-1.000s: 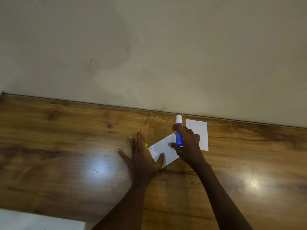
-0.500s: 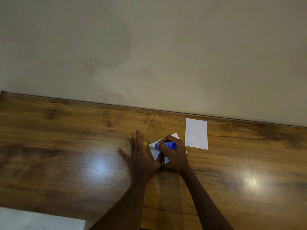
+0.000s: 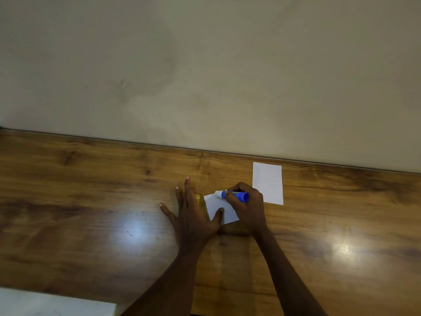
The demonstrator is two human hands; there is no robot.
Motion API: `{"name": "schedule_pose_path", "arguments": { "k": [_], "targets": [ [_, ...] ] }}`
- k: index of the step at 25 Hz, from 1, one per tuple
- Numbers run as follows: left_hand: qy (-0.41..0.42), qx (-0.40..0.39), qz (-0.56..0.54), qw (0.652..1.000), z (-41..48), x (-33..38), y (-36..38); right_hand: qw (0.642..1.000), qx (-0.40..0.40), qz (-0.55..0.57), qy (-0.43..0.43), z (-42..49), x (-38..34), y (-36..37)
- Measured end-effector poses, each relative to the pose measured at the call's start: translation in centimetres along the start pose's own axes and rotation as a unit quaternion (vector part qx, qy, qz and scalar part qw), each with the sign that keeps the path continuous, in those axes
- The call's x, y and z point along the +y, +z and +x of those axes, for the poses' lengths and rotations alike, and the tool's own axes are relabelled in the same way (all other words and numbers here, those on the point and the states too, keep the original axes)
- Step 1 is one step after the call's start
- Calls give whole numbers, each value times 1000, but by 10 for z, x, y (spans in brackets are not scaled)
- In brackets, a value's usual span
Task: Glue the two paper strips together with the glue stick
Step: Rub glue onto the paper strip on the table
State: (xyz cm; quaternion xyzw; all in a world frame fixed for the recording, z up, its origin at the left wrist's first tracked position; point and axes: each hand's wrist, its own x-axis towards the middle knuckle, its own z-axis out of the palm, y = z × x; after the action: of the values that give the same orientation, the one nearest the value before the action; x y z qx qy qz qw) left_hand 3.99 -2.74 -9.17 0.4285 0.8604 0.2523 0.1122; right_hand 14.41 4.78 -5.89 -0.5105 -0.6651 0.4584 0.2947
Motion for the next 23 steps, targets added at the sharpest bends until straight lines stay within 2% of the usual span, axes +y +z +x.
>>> {"name": "schedule_pose_path", "arguments": {
  "k": [8, 23],
  "targets": [
    [-5, 5, 19, 1000, 0, 1, 0, 997, 67, -41, 17, 7, 12, -25],
    [-3, 9, 25, 1000, 1, 1, 0, 990, 109, -89, -11, 7, 15, -35]
  ]
}}
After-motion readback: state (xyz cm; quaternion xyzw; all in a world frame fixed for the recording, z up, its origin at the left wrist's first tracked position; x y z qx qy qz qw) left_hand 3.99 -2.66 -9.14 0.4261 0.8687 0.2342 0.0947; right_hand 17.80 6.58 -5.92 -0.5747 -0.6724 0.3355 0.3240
